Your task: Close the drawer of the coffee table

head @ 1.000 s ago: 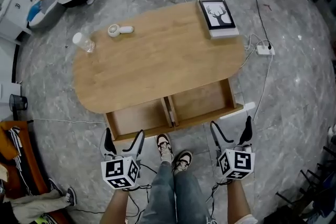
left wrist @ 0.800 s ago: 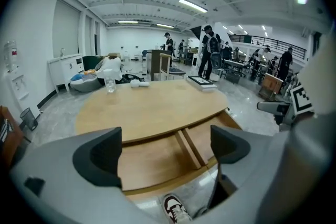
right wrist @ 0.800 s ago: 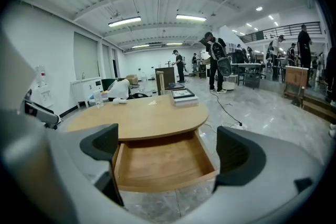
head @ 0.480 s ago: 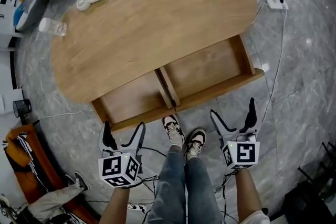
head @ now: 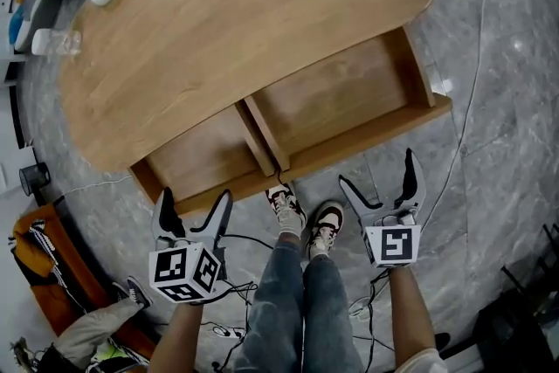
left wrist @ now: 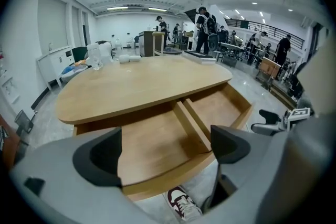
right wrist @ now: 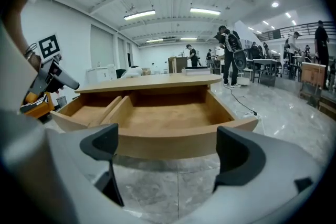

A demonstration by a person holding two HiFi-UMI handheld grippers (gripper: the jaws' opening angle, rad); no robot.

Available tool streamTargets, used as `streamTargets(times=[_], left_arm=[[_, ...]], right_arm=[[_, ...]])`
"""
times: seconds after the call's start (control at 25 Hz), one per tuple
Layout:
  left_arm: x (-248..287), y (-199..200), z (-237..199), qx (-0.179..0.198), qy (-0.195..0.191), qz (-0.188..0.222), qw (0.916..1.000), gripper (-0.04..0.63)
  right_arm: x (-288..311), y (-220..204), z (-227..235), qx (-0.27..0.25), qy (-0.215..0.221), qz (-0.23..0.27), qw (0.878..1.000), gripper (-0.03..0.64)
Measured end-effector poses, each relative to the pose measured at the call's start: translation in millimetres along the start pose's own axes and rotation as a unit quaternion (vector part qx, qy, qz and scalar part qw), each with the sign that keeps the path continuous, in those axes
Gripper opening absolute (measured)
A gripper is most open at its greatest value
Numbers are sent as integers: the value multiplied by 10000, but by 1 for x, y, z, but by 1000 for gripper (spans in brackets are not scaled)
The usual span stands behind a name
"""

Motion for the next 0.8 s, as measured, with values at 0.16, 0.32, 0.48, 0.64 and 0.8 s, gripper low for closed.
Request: streamTargets(times=[0.16,0.32,0.48,0.64,0.8], left_arm=[[10,-4,0,-73,13,-158,9998,523],[19,-3,0,-251,22,-246,9994,523],[19,1,1,-188,53,-275,9994,523],[19,4,3,-211,87,-300,9993,523],[22,5,6,-193,52,-353,9992,523]], right_arm=[[15,-23,1,-38,79,-189,9998,588],[28,-43,1,-79,244,-274,9993,588],[34,-51,1,-11,307,-340,9989,588],[38,-48,2,8,399,-289,9988,588],[45,-44,5,-31,447,-254,9987,588]])
Point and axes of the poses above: the fingertips, and each gripper's own axes: x forward along the fingers, z to its right, y out of its top, the point moved 3 cm from there along -x, backward along the fingers, and after that the axes turned 3 degrees about y, right-handed, at the moved point
